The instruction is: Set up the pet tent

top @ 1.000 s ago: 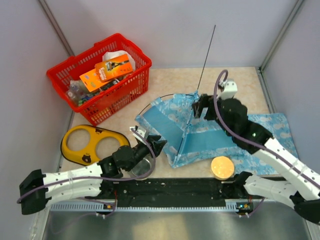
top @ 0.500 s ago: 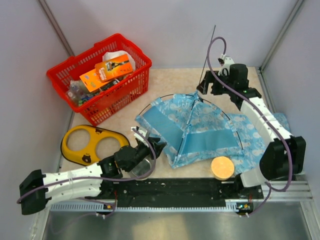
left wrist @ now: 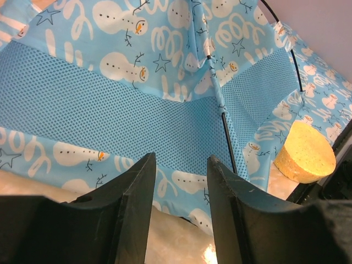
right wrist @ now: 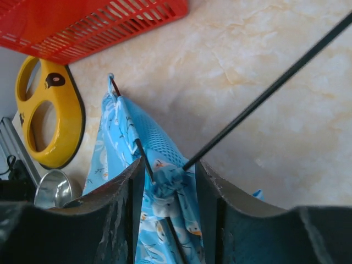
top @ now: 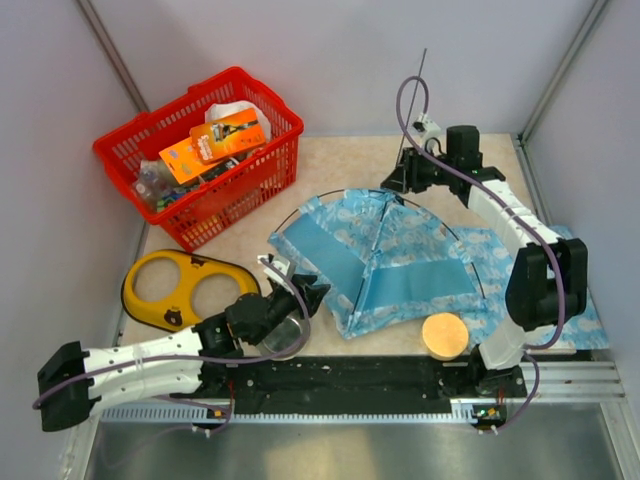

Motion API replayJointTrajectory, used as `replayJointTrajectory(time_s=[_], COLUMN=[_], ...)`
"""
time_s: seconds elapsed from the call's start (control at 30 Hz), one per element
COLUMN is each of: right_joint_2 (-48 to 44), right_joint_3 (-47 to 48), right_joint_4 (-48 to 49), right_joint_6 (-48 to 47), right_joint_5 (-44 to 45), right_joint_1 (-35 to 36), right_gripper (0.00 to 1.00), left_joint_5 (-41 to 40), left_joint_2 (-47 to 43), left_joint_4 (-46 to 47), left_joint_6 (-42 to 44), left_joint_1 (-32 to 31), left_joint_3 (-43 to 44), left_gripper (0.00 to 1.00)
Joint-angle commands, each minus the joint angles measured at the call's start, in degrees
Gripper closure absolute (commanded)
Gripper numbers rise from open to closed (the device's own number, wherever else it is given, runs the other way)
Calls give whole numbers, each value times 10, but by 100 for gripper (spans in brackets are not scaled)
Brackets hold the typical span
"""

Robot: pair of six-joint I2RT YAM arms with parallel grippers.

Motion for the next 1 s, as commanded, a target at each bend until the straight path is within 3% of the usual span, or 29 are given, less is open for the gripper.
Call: replayJointTrajectory(time_s=[0.0,0.23,0.97], right_joint_2=[-13,-29,-132], right_joint_3=[-14,-28,16], right_joint_4=[33,25,46], right_joint_6=[-6,8,342], right_joint_5=[-42,-32,40], right_joint_1=[2,7,9], right_gripper=[67,100,100], left_joint_5=[-11,-20,-25], left_joint_2=[-11,-27,-126], left_joint_4=[12,-4,-178], left_joint_6=[-8,0,28], left_joint_1=[1,1,1], left_joint_3=[-6,-1,130], left_gripper=[52,52,52])
